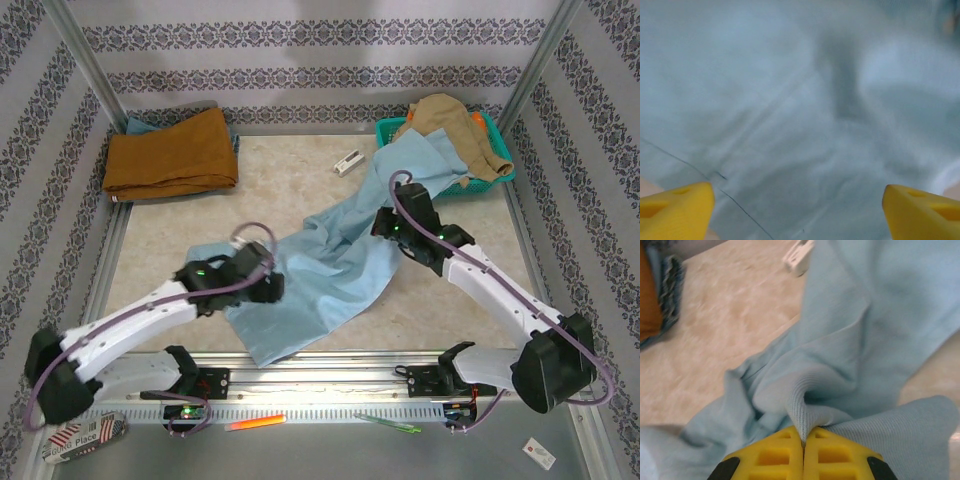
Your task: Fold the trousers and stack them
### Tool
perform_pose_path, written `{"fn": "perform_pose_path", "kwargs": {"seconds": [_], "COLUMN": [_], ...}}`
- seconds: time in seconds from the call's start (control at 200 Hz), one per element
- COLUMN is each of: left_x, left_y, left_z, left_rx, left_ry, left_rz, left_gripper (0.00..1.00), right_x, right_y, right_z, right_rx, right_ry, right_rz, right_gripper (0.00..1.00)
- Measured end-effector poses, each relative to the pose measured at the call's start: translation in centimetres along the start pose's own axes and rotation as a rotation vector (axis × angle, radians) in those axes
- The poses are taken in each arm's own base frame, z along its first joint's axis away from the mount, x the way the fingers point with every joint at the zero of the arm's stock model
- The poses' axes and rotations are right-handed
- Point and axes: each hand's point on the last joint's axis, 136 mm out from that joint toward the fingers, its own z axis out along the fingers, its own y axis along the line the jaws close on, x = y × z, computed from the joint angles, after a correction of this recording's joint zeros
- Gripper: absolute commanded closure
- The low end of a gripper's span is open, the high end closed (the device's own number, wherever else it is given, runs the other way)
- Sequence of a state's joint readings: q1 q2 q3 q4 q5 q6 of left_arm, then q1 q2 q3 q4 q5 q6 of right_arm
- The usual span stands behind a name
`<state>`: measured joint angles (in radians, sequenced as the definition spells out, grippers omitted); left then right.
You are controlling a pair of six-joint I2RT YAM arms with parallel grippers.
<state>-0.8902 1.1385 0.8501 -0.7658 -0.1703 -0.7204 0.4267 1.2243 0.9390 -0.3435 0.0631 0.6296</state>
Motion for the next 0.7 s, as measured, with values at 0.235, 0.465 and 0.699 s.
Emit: {"fn": "perform_pose_path", "kwargs": {"seconds": [0.235, 0.465, 0.699], "left_x": [8.3, 10.3, 11.4], "left_y": [-7.0, -6.6, -7.5], "left_z": [2.5, 5.3, 7.4], "left_rx": [-0.011, -0.092, -0.018], "left_ry": [0.170, 0.240, 0.237], "left_rz": [0.389, 0.429, 0.375], "left_gripper": [0.29, 0.42, 0.89], "right_x": [0.0, 1.0, 1.4], "right_y": [-4.7, -5.3, -6.4], "right_z": [0.9, 0.6, -0.1], "right_rx": [0.073, 0.048, 0.037], "right_ry": [0.009, 0.014, 0.010], "right_rz": [0.084, 0.099, 0.126], "right_gripper": [1.00, 1.00, 1.00]}}
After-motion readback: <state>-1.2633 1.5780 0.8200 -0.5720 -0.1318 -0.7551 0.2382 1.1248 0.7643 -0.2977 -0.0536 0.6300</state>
